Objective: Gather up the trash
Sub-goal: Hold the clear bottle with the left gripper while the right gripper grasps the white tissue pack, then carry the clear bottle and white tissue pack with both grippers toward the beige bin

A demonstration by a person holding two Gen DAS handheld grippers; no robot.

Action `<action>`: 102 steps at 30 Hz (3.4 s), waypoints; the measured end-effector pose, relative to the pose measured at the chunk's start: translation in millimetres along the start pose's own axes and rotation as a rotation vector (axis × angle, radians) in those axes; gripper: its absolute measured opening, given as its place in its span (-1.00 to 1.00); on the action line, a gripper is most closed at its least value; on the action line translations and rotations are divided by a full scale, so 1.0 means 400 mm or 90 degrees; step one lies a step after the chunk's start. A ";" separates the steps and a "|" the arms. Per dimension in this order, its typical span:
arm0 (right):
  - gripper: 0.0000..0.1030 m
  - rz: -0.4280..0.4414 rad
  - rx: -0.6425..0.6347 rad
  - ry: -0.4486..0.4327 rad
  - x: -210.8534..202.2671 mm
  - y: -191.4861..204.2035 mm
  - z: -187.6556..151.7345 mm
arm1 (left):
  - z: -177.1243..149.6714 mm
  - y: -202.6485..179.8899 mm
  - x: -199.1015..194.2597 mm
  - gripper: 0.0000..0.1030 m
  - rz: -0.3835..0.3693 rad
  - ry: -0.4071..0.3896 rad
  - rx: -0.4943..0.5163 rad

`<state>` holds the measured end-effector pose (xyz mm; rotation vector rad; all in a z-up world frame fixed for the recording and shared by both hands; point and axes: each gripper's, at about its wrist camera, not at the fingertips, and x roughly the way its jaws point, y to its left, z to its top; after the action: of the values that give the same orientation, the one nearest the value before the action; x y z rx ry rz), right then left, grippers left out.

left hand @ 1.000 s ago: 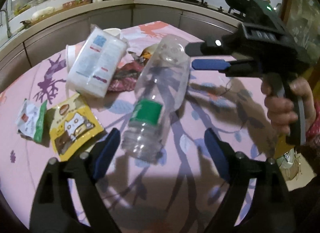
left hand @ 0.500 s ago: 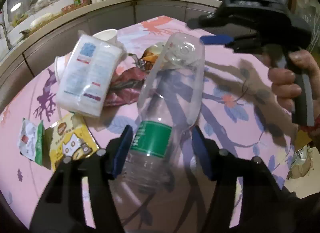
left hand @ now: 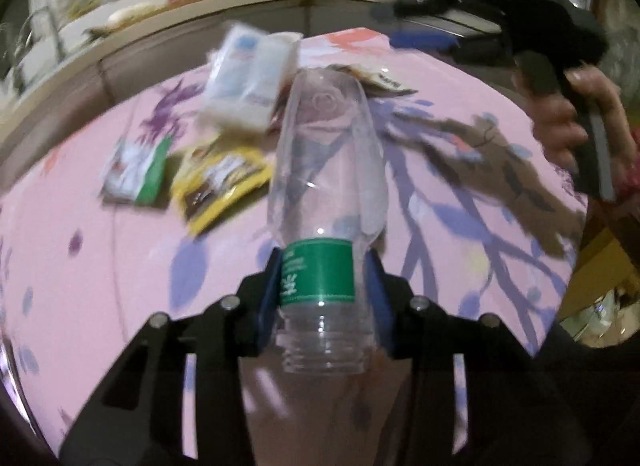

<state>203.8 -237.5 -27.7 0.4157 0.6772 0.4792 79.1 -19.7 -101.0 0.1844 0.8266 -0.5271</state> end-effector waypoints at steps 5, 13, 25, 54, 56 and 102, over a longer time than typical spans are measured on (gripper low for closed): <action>0.23 -0.012 -0.015 0.030 0.103 0.063 0.041 | -0.062 0.016 -0.047 -0.24 0.009 -0.003 -0.024; 0.44 -0.084 0.086 0.048 0.234 0.118 0.041 | -0.106 0.041 -0.072 -0.24 -0.013 -0.019 -0.043; 0.55 -0.214 0.147 0.079 0.352 0.167 0.050 | -0.160 0.083 -0.113 -0.24 -0.027 -0.048 -0.064; 0.13 -0.205 0.073 -0.094 -0.024 0.127 -0.092 | -0.141 0.091 -0.111 0.15 -0.017 -0.037 -0.123; 0.13 -0.206 0.076 -0.097 -0.037 0.120 -0.105 | -0.133 0.093 -0.105 0.26 -0.014 -0.032 -0.133; 0.12 -0.192 0.125 -0.131 -0.221 0.013 -0.186 | 0.022 0.028 -0.158 0.20 -0.064 -0.099 -0.136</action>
<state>91.6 -265.8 -34.2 0.5303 0.5765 0.0819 55.4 10.2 -48.9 -0.0944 0.7366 -0.5358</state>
